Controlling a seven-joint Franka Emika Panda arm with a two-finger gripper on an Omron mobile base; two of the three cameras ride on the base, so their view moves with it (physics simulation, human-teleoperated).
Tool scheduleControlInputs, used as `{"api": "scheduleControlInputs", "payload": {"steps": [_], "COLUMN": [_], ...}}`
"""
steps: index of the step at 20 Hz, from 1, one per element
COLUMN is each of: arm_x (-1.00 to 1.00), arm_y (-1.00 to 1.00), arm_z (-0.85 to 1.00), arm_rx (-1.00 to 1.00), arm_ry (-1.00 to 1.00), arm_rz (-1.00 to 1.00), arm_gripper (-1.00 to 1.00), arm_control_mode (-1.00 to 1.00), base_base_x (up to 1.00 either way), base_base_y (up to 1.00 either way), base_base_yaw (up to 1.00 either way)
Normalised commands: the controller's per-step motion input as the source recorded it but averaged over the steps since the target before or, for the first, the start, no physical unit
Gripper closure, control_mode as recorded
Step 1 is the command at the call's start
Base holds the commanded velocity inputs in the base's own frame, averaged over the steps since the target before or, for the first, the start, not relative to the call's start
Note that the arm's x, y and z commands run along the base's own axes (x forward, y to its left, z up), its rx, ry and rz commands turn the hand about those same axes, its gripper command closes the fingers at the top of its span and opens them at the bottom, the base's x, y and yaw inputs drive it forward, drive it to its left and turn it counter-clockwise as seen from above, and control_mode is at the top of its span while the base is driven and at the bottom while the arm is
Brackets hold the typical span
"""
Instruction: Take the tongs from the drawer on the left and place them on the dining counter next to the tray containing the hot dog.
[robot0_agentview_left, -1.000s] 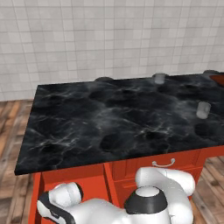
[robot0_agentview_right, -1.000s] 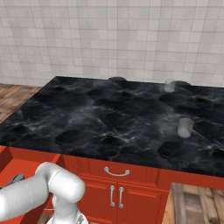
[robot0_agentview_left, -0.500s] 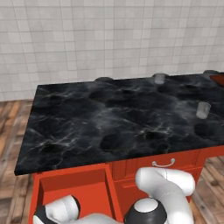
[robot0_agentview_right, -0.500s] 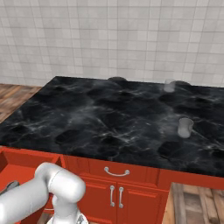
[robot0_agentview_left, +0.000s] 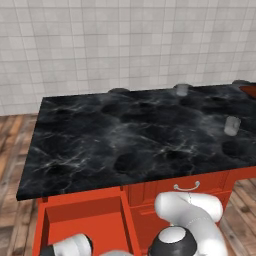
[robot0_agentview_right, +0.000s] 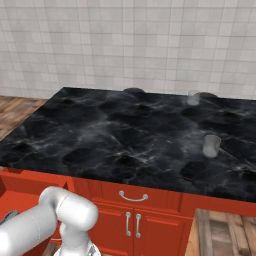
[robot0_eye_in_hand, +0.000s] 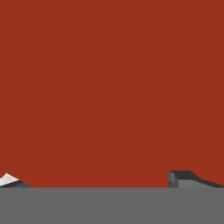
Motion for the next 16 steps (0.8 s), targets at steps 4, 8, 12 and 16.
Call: {"api": "scheduleControlInputs", "payload": {"steps": [4, 8, 12, 16], "arm_x": [0.0, 0.0, 0.0, 0.0], "arm_y": [-0.29, -0.29, -0.29, -0.28], "arm_z": [0.58, 0.6, 0.55, 0.56], "arm_rx": [-0.05, -0.07, -0.07, -0.03], "arm_ry": [0.0, 0.0, 0.0, 0.0], "arm_rz": [0.0, 0.0, 0.0, 0.0], "arm_gripper": [-1.0, -1.0, -1.0, -1.0], "arm_control_mode": [-1.0, -1.0, -1.0, -1.0], "base_base_x": [0.0, 0.0, 0.0, 0.0], "base_base_y": [0.0, 0.0, 0.0, 0.0], "base_base_yaw": [0.0, 0.0, 0.0, 0.0]}}
